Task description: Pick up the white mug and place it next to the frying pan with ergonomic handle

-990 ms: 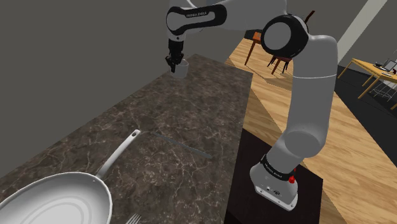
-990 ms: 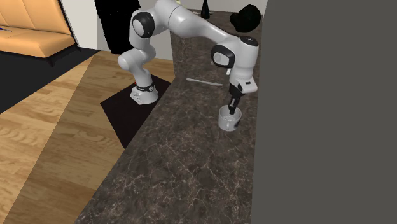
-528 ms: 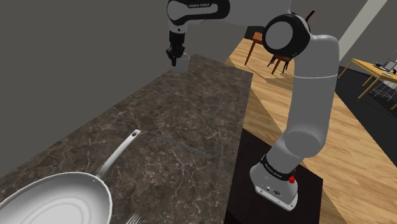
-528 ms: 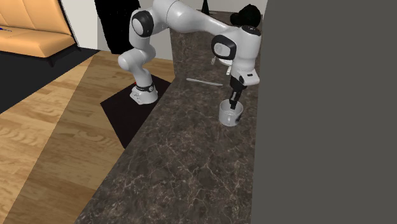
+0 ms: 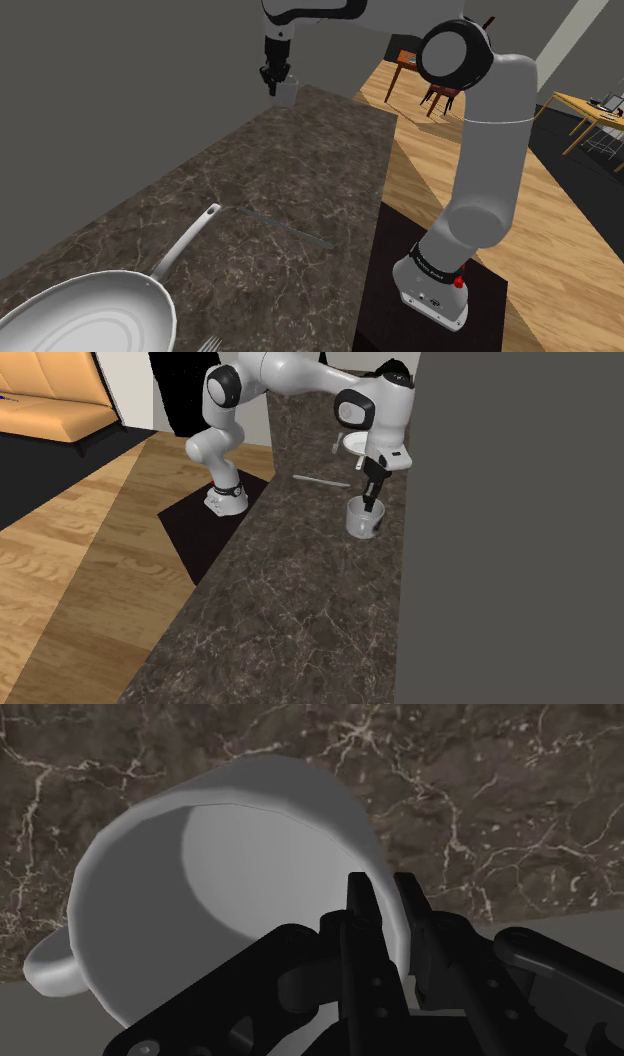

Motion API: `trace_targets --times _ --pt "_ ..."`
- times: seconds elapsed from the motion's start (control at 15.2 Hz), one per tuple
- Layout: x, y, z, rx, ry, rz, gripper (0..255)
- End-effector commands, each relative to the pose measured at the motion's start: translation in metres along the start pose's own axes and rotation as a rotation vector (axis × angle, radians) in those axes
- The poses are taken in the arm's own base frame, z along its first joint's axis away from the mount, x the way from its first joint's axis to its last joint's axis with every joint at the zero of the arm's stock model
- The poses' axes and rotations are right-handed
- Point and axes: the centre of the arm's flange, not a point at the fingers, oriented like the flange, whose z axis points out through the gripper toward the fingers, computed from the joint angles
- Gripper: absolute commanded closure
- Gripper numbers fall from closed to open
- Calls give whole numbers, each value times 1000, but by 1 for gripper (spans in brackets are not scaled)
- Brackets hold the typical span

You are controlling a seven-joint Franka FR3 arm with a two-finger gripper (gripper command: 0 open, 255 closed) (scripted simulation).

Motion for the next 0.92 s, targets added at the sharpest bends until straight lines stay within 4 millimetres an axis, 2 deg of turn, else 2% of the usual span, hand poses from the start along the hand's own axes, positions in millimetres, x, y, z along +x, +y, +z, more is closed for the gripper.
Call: trace_targets --times 0.0,0.86 --pt "-1 -24 -2 0 0 0 255" --pt "-15 -194 -11 0 0 0 255"
